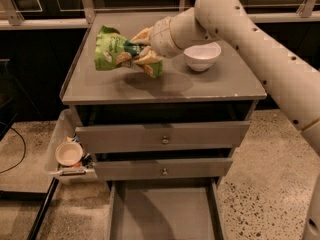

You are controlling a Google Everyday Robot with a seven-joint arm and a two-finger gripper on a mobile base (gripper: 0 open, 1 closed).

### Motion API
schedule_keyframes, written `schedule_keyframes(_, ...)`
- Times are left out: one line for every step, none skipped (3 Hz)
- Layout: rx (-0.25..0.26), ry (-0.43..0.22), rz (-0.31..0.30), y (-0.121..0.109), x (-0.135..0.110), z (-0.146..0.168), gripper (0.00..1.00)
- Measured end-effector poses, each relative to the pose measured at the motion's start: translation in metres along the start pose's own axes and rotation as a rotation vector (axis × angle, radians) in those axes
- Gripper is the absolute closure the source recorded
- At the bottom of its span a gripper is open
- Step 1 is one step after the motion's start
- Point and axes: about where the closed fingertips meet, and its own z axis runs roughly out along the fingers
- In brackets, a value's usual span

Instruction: Pick green rice chip bag from bottom drawer and place on counter

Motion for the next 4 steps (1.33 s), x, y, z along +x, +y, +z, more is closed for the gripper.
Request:
schedule_keyframes(0.030,0.036,0.083,-0.0038,0.0284,-0.0042,1.00)
schedule_keyframes(0.031,0.037,0.088,-0.0038,0.0288,-0.0038,0.82)
schedule_keyframes(0.031,0.036,0.088,-0.0038,0.0288,-0.0037,0.59)
schedule_keyframes(0.031,0.036,0.088,-0.0038,0.0287,-0.0037,0.36)
